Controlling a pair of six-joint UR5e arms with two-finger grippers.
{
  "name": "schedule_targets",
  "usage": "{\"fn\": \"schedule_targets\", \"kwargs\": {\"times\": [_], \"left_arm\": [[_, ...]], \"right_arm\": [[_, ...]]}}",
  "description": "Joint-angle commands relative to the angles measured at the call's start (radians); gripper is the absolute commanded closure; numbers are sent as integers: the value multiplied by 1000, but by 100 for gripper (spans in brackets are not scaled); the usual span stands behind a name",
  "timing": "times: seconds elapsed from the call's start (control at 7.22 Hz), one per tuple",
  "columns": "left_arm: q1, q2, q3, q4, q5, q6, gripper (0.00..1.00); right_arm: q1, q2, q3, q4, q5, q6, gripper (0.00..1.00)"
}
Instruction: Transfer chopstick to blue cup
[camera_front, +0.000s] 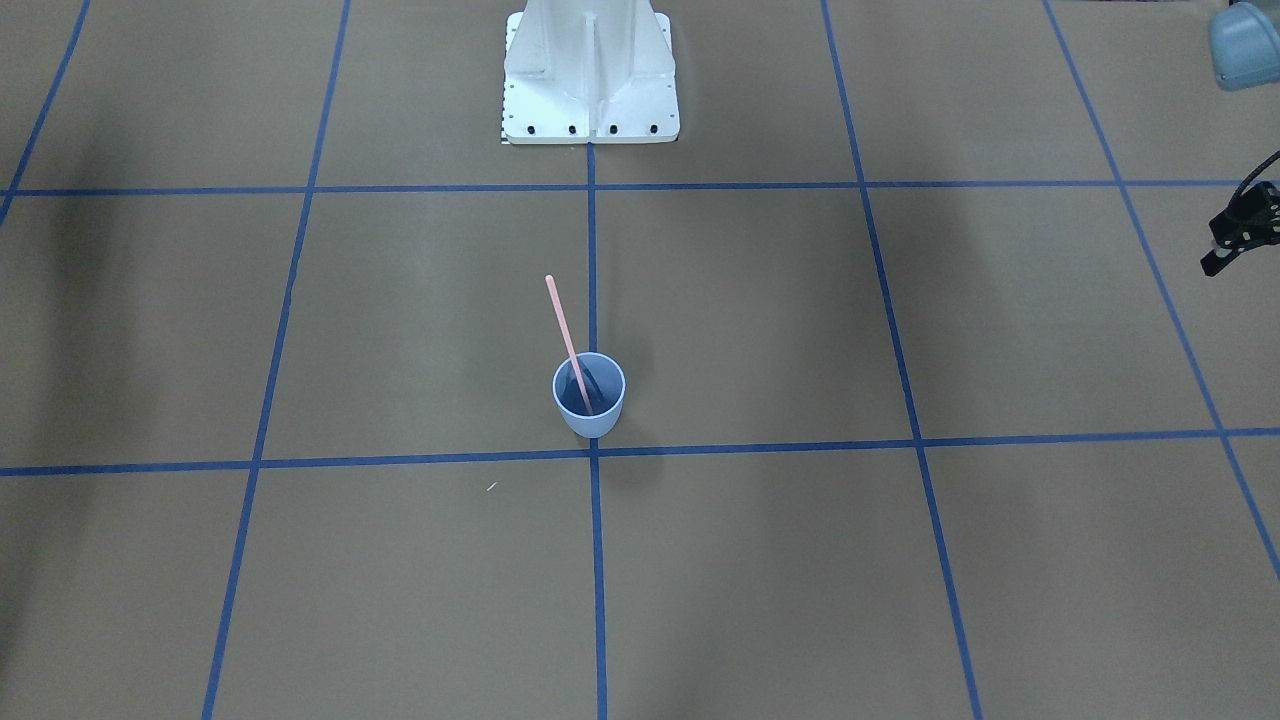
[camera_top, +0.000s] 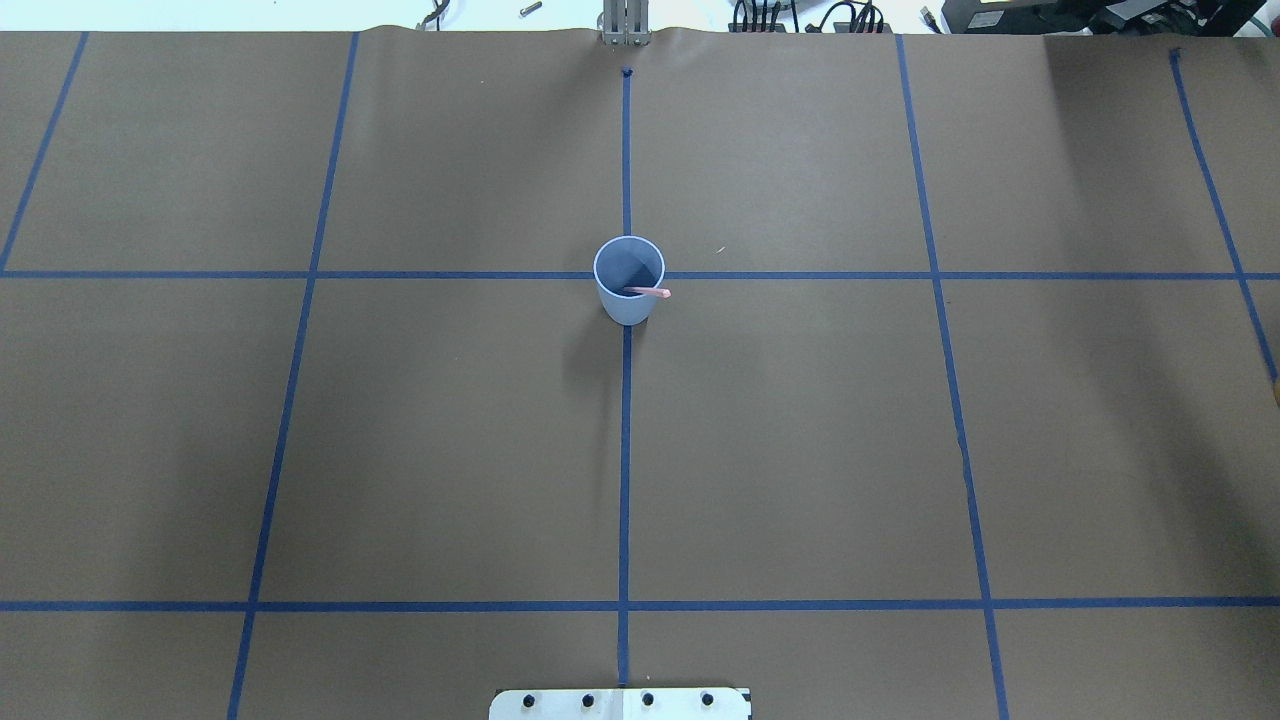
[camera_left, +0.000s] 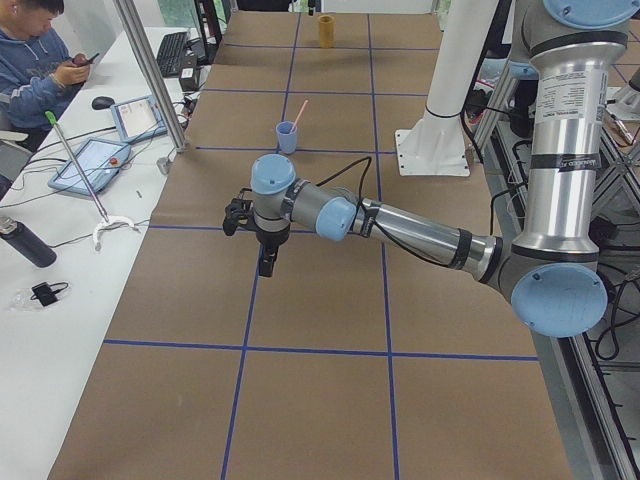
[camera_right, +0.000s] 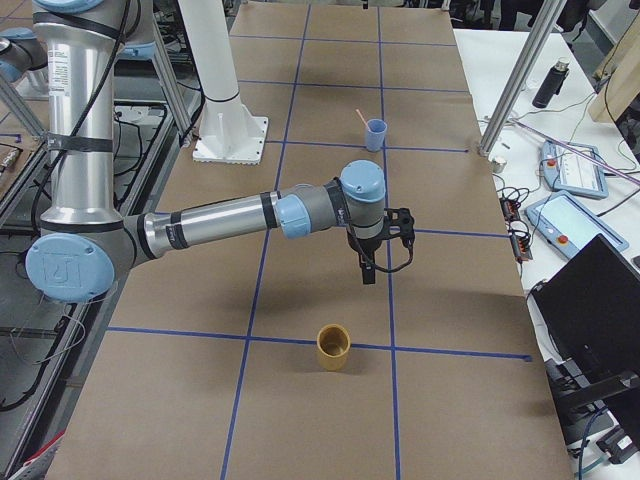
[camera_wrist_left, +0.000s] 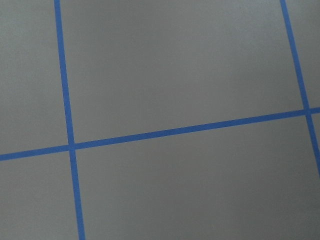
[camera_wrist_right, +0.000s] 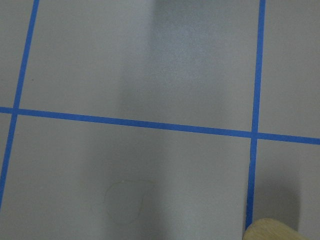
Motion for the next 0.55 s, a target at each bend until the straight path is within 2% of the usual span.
{"fn": "schedule_targets", "kwargs": {"times": [0.0, 0.42], "left_arm": [[2, 1, 16, -4, -2, 4, 2], [2, 0, 17, -4, -2, 4, 2]], "right_arm": [[-1, 4, 0, 1, -2, 0, 0], [-9, 15, -3, 1, 3, 0, 0]]}}
